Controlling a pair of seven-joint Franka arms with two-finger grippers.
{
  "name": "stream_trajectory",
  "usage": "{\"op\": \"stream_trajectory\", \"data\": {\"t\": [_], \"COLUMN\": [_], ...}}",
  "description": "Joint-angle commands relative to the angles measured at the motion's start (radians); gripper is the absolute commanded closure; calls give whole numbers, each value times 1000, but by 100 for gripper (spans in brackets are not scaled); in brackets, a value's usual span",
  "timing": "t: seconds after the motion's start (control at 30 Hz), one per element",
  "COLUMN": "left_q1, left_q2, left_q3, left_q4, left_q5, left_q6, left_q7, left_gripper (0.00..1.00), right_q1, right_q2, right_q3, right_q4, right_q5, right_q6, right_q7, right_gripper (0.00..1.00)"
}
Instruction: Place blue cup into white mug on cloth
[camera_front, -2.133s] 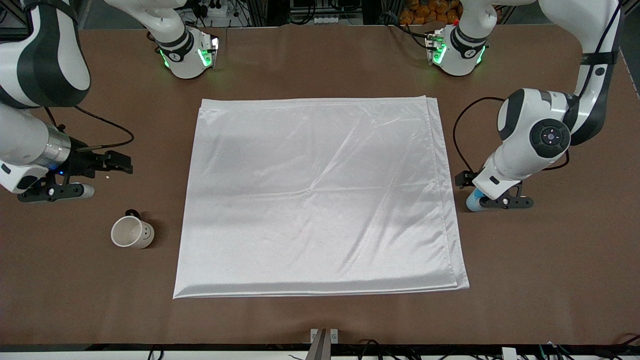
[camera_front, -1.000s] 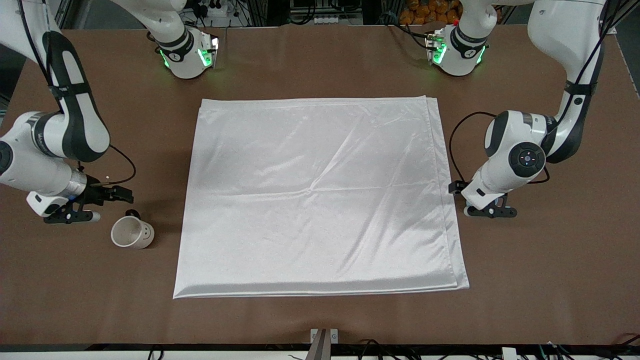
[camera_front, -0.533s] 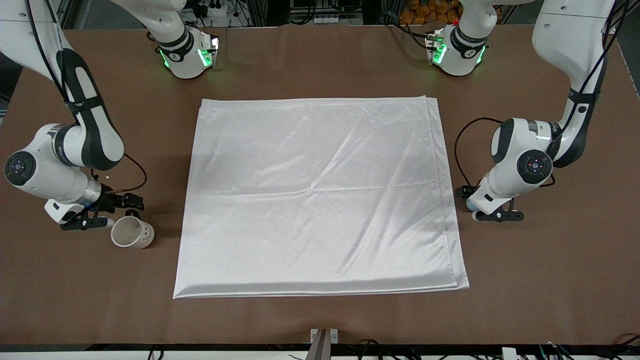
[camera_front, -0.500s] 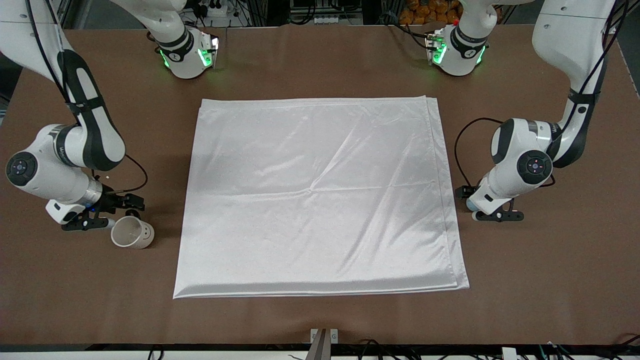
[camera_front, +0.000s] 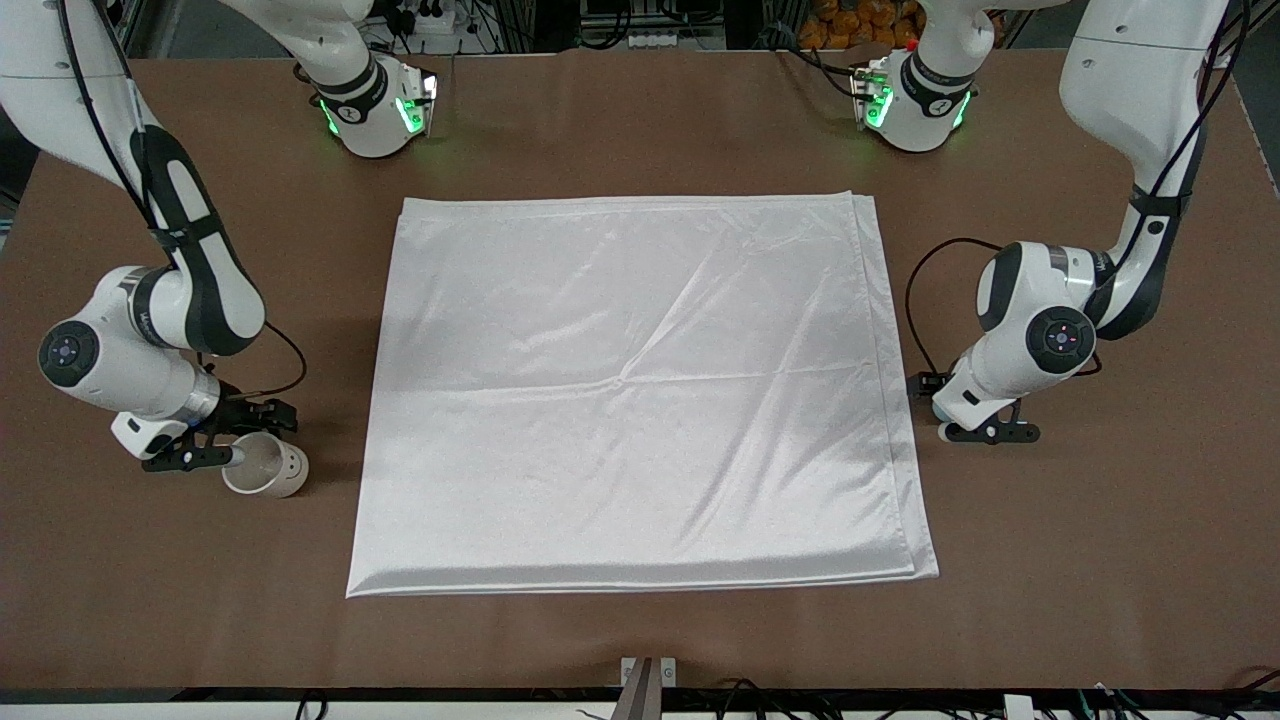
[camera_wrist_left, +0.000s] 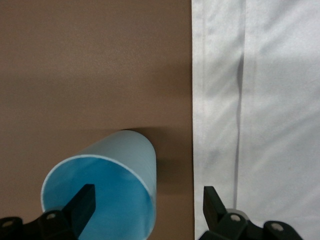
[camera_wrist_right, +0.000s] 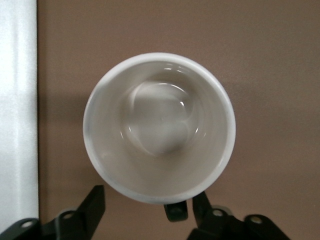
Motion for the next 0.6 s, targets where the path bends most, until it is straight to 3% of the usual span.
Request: {"op": "stream_trajectory", "data": {"t": [0.0,0.07,0.17,0.27,0.57], "left_q1": [3,3,3,3,3], "left_q2": [7,7,7,7,7], "left_q3": [-5,-5,-5,-5,-3], "left_q4": [6,6,9,9,10], "left_q5": [28,28,28,28,28], "left_q6": [12,12,12,12,12], "left_q7": [-9,-7,-7,-7,-7], "left_gripper": [52,66,87,99,100], "right_q1": [2,2,5,11,59], "right_q2": [17,17,12,6,-57], "right_q3": [1,1,1,1,4], "right_q4": [28,28,31,39,49], "right_q5": [-28,-29,-49,-74,-71], "right_q6": [-5,-5,-6,-14,-48], "right_q7": [-6,-9,-7,-7,2], "right_gripper": [67,74,98,100,100]}}
